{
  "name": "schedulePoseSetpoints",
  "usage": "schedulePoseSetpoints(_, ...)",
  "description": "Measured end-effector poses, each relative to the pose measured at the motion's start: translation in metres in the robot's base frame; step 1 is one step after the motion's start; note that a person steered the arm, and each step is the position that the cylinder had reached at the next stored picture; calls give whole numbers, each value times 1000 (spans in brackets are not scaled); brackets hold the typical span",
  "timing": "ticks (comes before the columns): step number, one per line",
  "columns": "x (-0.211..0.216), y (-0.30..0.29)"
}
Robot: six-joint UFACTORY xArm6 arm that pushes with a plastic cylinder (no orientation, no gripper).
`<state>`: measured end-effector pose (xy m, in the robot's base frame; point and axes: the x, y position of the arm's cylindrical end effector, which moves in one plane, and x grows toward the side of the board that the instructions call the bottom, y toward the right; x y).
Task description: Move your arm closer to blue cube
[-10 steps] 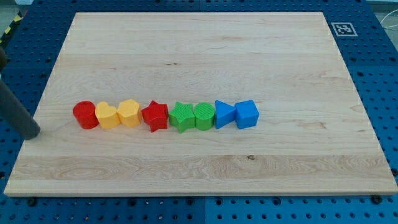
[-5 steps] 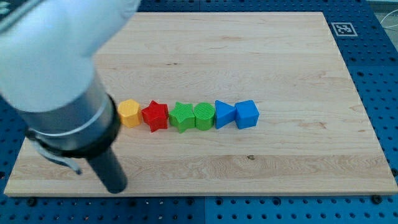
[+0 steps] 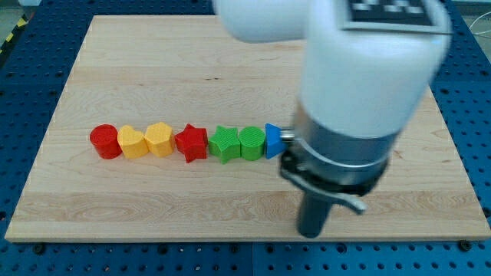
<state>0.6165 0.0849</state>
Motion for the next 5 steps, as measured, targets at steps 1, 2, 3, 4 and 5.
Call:
schedulePoseSetpoints(1, -19, 38)
schedulePoseSetpoints(2, -45, 64)
schedulePoseSetpoints(3, -68, 65)
schedulePoseSetpoints(4, -85, 64)
schedulePoseSetpoints(5, -106, 64)
